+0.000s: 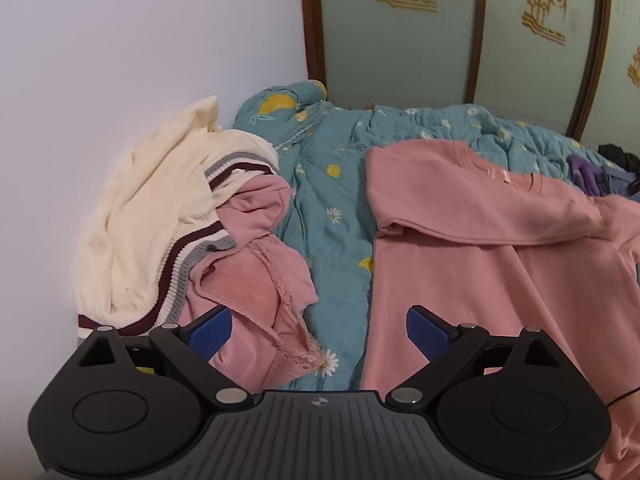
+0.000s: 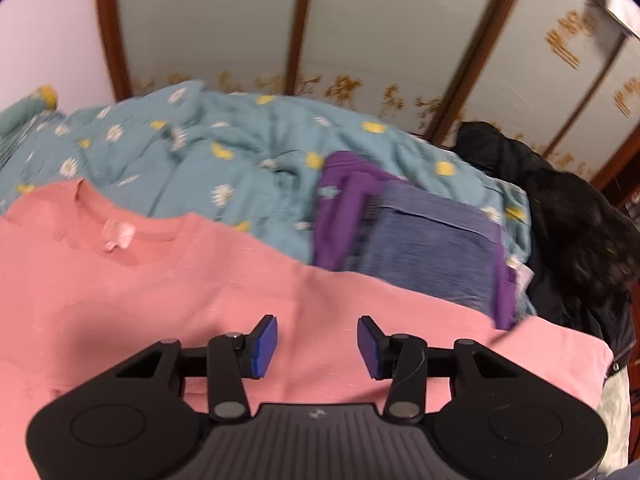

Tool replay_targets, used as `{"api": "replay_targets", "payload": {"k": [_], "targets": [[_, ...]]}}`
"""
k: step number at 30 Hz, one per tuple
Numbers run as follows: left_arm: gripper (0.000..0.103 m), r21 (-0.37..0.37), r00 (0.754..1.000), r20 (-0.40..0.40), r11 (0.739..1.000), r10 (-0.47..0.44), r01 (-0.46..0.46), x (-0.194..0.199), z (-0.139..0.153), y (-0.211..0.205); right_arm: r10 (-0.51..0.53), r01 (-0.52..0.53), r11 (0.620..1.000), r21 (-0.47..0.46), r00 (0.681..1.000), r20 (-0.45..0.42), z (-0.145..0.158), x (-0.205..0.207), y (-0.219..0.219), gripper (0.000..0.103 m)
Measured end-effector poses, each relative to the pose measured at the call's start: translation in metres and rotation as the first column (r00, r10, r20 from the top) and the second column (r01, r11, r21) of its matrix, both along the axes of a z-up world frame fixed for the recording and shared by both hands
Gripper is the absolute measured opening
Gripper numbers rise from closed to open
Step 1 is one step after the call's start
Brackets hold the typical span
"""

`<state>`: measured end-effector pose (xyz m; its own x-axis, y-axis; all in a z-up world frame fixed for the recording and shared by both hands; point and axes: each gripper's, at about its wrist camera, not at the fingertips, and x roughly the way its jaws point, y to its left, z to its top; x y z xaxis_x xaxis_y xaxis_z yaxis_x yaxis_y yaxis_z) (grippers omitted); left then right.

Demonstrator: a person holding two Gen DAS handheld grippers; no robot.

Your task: Fold clothes

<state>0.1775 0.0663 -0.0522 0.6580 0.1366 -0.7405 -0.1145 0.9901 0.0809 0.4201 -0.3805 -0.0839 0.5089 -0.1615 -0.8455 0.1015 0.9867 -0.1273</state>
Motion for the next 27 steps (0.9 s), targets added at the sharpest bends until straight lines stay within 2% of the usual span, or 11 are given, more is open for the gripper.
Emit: {"api": "replay_targets", "payload": {"k": [3, 6, 8, 12, 15, 16, 19, 22, 24, 26, 27], "targets": [[0.095, 0.002, 1.000, 0.001, 1.000, -0.009, 0.009, -0.004, 0.000, -0.001, -0.070, 0.069, 0.997, 0.034, 0.997, 0.015, 0.014, -0.024, -0.043, 0.043], [0.095, 0.002, 1.000, 0.007, 1.000, -0.012, 0.012, -0.008, 0.002, -0.002, -0.179, 0.175, 0.977, 0.120, 0.984, 0.024, 0.027, -0.056, -0.093, 0.043], [0.095, -0.001, 1.000, 0.008, 1.000, -0.011, 0.011, -0.010, 0.004, -0.006, -0.258, 0.248, 0.948, 0.197, 0.966, 0.027, 0.033, -0.081, -0.131, 0.043], [0.095, 0.000, 1.000, 0.012, 1.000, -0.016, 0.016, -0.009, 0.009, -0.024, -0.436, 0.408, 0.870, 0.277, 0.899, 0.045, 0.029, -0.134, -0.204, 0.042], [0.095, 0.009, 0.999, 0.019, 1.000, -0.030, 0.030, -0.005, 0.012, -0.043, -0.581, 0.521, 0.756, 0.396, 0.813, 0.041, 0.010, -0.166, -0.254, 0.040], [0.095, 0.014, 0.999, 0.022, 0.999, -0.040, 0.039, -0.003, 0.013, -0.053, -0.616, 0.547, 0.720, 0.428, 0.787, 0.031, 0.002, -0.173, -0.267, 0.034], [0.095, 0.042, 0.996, 0.026, 0.995, -0.087, 0.085, 0.013, 0.012, -0.095, -0.701, 0.598, 0.600, 0.531, 0.713, -0.012, -0.030, -0.188, -0.307, 0.032], [0.095, 0.042, 0.991, 0.032, 0.991, -0.128, 0.126, 0.030, 0.006, -0.134, -0.746, 0.636, 0.548, 0.543, 0.666, -0.027, -0.052, -0.189, -0.325, 0.032], [0.095, 0.016, 0.986, 0.035, 0.986, -0.164, 0.163, 0.047, 0.001, -0.167, -0.781, 0.671, 0.504, 0.544, 0.623, -0.044, -0.069, -0.185, -0.340, 0.032], [0.095, -0.003, 0.981, 0.038, 0.982, -0.189, 0.189, 0.059, -0.002, -0.190, -0.800, 0.679, 0.469, 0.565, 0.597, -0.054, -0.082, -0.186, -0.351, 0.032], [0.095, -0.009, 0.979, 0.041, 0.979, -0.201, 0.202, 0.067, -0.004, -0.203, -0.819, 0.678, 0.421, 0.602, 0.570, -0.069, -0.096, -0.187, -0.363, 0.032]]}}
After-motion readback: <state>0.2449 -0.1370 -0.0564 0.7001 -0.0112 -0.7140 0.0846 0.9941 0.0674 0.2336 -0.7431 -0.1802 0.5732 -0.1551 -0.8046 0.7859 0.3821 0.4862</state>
